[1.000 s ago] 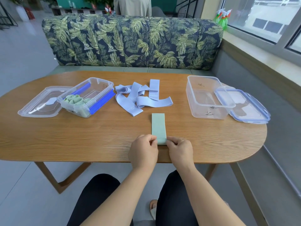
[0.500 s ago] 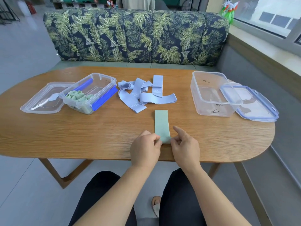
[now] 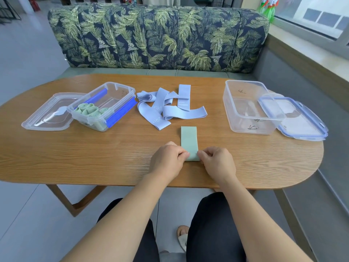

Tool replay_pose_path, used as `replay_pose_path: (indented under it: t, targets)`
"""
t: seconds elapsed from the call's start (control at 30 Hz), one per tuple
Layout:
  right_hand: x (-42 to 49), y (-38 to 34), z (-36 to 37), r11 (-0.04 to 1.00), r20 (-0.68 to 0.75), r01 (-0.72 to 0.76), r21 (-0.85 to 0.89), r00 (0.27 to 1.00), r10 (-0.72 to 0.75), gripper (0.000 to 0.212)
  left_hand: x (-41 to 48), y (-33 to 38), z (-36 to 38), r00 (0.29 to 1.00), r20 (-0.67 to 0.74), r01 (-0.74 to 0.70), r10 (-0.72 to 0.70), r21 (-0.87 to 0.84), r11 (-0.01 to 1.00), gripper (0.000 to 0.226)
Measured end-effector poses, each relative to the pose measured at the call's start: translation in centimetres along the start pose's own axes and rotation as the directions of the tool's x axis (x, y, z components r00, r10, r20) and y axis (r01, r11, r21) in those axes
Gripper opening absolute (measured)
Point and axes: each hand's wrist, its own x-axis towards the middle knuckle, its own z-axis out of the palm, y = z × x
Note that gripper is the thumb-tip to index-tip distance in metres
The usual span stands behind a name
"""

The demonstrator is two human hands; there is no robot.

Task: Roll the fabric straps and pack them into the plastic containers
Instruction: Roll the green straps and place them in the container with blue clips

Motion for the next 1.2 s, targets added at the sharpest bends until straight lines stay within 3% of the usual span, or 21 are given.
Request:
replay_pose_path:
  t: [0.3,0.73,0.83,0.9,1.03,1.13,1.2]
  targets:
    - [-0.1,0.3,-0.4,0.998,0.058,0.057,0.018,0.997,-0.058,0.016,2.1,-0.3,-0.9,0.995,0.068,0.072,-0.067,-0.086,0.994,0.013]
    - [0.5,0.0,-0.3,0.999,0.031,0.003,0.032,1.000,-0.004,0.015,1.5,-1.3,-1.1,0.993,0.112,-0.029,0.043,-0.121,0.992,0.019]
    - [0.0,0.0,0.0,0.990,-0.064,0.141,-0.013,0.988,-0.141,0.020,2.2,-1.3,-1.3,0.987,0.158,-0.023,0.039,-0.102,0.995,0.024]
    - [-0.1,0.0,0.3,0.968,-0.051,0.242,-0.062,0.968,-0.246,0.019,2.7,-1.3,-1.6,0.981,0.188,-0.027,0.041,-0.074,0.997,0.024]
    - [0.6,0.2,0.5,0.968,-0.009,0.246,-0.055,0.969,-0.247,0.020,3.1,-1.1,-2.0,0.974,0.219,-0.054,0.054,-0.005,0.999,0.027]
    - [1.1,0.0,0.4,0.969,0.013,0.238,-0.062,0.971,-0.238,0.021,2.8,-1.1,-1.7,0.984,0.169,-0.042,0.059,-0.105,0.994,0.039]
    - [1.3,-0.1,0.4,0.970,0.010,0.236,-0.053,0.972,-0.235,0.022,2.6,-1.0,-1.3,0.990,0.127,-0.043,0.063,-0.154,0.987,0.034]
